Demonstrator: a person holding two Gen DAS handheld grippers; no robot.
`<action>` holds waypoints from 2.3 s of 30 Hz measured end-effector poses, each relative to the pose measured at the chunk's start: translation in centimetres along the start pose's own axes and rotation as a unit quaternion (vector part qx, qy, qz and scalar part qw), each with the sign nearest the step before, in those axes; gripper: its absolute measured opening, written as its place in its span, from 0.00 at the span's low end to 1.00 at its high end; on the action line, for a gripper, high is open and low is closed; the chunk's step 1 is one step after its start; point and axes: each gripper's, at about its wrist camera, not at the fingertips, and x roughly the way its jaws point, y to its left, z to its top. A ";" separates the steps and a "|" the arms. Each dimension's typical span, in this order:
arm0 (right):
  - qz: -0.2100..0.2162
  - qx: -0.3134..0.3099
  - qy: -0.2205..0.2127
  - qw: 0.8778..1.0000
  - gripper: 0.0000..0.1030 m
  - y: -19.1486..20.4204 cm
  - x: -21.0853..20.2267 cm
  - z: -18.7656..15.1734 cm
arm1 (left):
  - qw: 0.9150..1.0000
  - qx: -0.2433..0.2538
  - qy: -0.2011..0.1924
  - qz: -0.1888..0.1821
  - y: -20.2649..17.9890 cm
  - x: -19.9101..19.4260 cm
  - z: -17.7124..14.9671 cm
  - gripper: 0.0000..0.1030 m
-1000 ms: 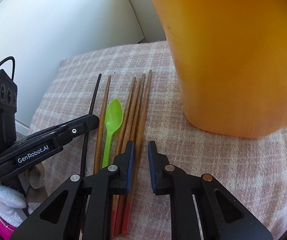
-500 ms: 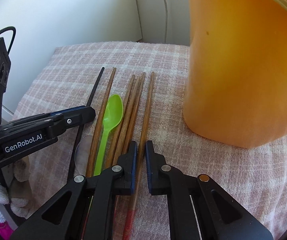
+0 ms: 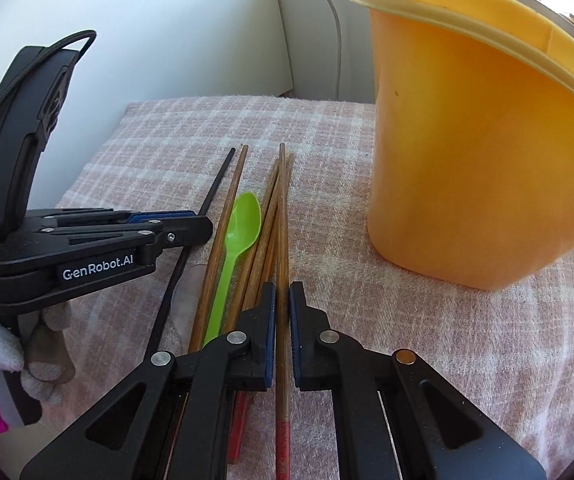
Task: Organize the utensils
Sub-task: 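Close the left tool on a black chopstick while the right tool grasps a wooden chopstick, then raise both held chopsticks and lower them into the yellow bucket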
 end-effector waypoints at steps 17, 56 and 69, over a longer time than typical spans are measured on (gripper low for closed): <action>0.075 0.003 -0.066 0.995 0.05 -0.4 -5.9 -1.2 | 0.984 -0.097 -0.122 -0.087 5.8 -9.0 -2.2 0.03; 0.134 0.047 -0.261 0.955 0.05 -6.1 -16.5 -0.8 | 0.956 0.016 -0.253 -0.148 -6.0 -21.0 0.0 0.03; 0.070 0.040 -0.324 0.943 0.05 -9.8 -18.6 2.4 | 0.943 0.037 -0.282 -0.175 -9.1 -23.3 3.9 0.03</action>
